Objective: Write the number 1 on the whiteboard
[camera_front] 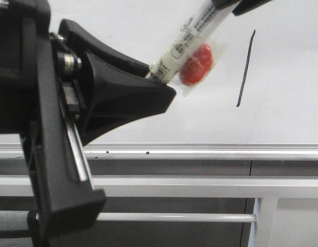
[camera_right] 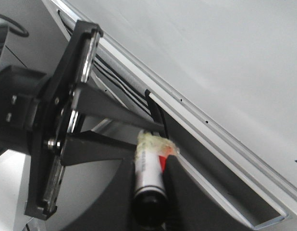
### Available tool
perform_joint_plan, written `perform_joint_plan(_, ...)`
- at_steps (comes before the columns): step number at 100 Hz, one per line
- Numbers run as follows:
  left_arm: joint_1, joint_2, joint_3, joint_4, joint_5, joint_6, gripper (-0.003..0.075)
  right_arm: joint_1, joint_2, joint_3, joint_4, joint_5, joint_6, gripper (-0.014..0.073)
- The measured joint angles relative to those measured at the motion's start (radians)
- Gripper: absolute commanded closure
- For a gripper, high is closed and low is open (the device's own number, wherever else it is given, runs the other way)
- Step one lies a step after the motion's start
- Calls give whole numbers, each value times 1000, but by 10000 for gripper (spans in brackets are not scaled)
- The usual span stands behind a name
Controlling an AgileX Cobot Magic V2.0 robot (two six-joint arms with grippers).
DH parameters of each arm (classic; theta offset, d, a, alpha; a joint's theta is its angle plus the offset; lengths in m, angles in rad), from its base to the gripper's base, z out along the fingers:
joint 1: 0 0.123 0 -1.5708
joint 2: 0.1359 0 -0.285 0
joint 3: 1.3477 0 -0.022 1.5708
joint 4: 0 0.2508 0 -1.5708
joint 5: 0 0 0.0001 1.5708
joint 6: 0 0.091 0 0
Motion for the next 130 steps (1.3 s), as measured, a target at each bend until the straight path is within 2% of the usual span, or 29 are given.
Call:
perform_joint_plan(18,0,0,0,7,2,11,741,0,0,-1,0,0,0,630)
perform_joint_plan(23,0,0,0,-1,2,13,741,0,0,-1,0,-3,0,593)
perform_joint_plan(28,0,0,0,-21,-5,13,741,0,-2,-1,0,-14,0,511)
perform_joint_plan(40,0,0,-1,-124,-30,-47,741,0,-22,-1,-2,-49,0,211)
perform_joint_plan(44,0,0,-1,-165,-41,-77,741,0,-36,-1,-8,-56,0,153)
perform_joint_plan(47,0,0,-1,-193,-48,-105,741,0,-46,-1,-16,-58,0,143)
perform_joint_plan(51,0,0,-1,-209,-57,-129,741,0,-61,-1,-29,-58,0,160)
perform_joint_plan(56,0,0,-1,-220,-71,-164,741,0,-80,-1,-47,-55,0,237)
perform_joint_plan(63,0,0,3,-227,-91,-206,741,0,-109,-1,-61,-37,0,449)
perform_joint_plan(68,0,0,8,-232,-104,-229,741,0,-131,-1,-71,-12,0,654)
perform_joint_plan(69,0,0,10,-234,-104,-232,741,0,-138,-1,-71,-4,0,667)
perform_joint_plan(81,-30,0,40,-285,-165,-260,741,0,-196,-1,-85,53,0,650)
perform_joint_plan(93,-105,0,89,-404,-268,-264,741,0,-253,-1,-131,86,0,649)
perform_joint_plan(107,-221,6,139,-593,-412,-261,741,0,-322,35,-202,90,0,646)
perform_joint_plan(130,-415,93,149,-931,-585,-179,741,0,-436,158,-287,46,8,636)
